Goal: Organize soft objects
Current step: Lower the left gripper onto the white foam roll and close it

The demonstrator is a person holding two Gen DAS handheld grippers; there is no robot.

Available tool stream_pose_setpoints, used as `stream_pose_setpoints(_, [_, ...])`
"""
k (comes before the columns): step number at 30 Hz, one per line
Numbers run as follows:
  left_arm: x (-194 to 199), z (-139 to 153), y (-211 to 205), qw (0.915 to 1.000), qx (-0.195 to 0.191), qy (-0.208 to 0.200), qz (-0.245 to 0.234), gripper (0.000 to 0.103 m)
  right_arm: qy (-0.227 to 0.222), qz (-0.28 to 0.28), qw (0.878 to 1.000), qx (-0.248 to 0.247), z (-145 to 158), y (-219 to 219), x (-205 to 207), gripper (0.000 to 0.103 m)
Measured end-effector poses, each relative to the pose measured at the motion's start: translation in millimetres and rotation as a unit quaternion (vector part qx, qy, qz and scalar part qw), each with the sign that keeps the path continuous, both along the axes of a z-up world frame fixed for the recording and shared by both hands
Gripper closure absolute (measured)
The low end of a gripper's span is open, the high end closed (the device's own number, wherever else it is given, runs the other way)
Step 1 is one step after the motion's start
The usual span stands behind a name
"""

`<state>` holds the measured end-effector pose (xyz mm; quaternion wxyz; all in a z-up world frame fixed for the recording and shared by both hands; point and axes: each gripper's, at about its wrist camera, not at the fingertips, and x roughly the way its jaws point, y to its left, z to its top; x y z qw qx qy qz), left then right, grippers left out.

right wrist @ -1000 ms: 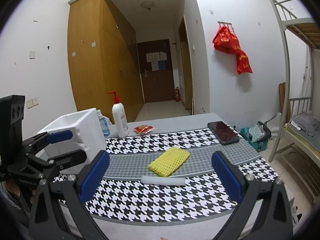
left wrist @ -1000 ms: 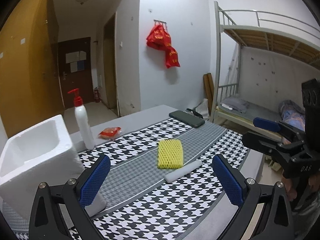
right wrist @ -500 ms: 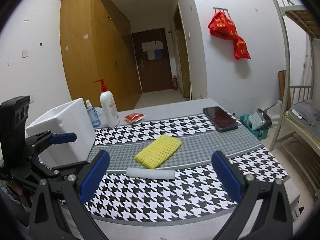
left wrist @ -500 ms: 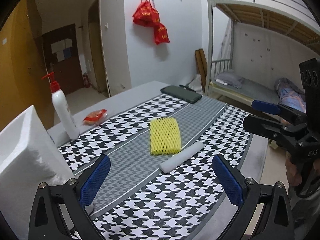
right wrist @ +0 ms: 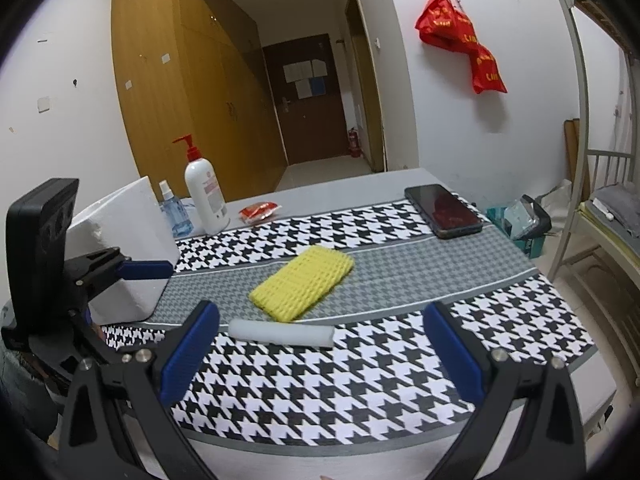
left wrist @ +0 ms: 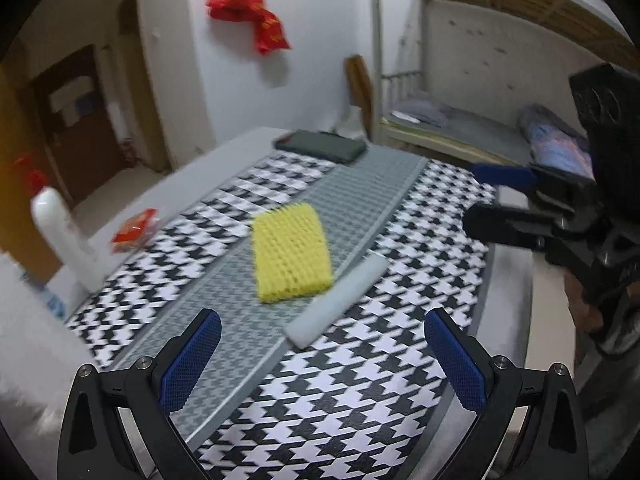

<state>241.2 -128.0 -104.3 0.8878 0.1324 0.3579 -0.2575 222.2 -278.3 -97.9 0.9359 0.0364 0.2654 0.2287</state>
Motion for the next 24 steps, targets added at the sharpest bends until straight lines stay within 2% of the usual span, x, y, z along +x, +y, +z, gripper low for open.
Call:
stream_pose_setpoints(6, [19.4,-14.6,-6.3,0.9988,-0.004,0.043,-0.023,0.002,0.012,0.011,1.000,-0.003,-6.4,-2.8,5.6,0.000])
stream_pose_setpoints(9, [23.3,-19.8,-9.9,0.9986,0.010,0.037,-0.035,0.009,0.015,0.017,1.000,0.005,-6.8,-6.1,6.5,0.000])
stream_pose_setpoints(12, [28.3,-26.2,-15.2,0.9977,0.008,0.043,-0.052,0.014,0.023,0.039,0.999,0.027,-6.2,-8.5,8.6,0.000])
stream_pose_setpoints(15, [36.1,-33.2,-18.4,0.9970,0.022,0.052,-0.053,0.027,0.021,0.048,0.998,0.022,-5.8,-5.8,8.2,0.000])
stream_pose_setpoints(19, [43.3,-38.2,-16.7,0.9960,0.011,0.067,-0.058,0.041,0.017,0.064,0.998,0.021,-4.4,-3.8,6.2,0.000])
stream_pose_setpoints(24, [45.6,-38.7,-15.1,0.9965,0.020,0.057,-0.057,0.043,0.019,0.076,0.997,0.025,-4.8,-3.8,7.5,0.000])
